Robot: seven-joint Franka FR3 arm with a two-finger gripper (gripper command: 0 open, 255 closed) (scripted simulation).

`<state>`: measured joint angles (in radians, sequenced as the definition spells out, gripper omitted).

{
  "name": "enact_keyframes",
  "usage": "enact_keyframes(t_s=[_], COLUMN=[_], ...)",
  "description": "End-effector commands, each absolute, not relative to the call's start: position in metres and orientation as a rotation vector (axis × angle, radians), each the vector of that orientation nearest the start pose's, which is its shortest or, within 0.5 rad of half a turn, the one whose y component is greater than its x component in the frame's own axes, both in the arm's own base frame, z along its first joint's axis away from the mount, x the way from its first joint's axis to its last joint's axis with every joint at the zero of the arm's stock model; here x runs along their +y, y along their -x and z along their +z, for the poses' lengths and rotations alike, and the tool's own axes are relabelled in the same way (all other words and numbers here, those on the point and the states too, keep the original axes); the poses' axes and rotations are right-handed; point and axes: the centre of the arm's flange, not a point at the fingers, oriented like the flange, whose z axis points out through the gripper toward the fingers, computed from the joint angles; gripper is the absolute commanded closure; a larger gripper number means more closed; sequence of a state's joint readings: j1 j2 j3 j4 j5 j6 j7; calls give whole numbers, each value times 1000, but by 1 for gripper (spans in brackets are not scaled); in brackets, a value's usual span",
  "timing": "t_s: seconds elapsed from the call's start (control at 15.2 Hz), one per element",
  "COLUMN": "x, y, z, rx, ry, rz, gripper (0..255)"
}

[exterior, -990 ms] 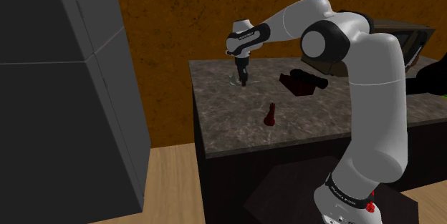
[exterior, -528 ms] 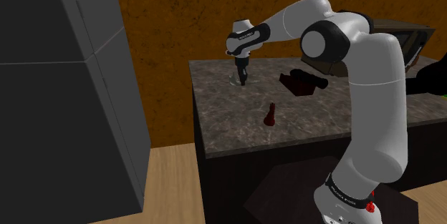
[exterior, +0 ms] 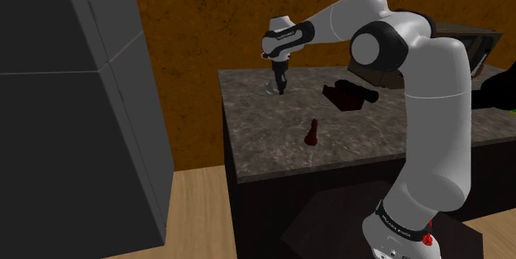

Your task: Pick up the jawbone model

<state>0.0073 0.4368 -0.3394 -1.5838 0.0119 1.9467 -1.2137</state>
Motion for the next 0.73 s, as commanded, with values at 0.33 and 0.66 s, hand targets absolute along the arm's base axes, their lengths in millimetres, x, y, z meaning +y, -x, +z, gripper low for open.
enact_keyframes(t_s=[0.33,0.66], x=[-190,-190], y=[-642,-642], z=[430,446], rx=[-1393,-1393], ry=[2874,2874], rz=[203,203], gripper=[255,255])
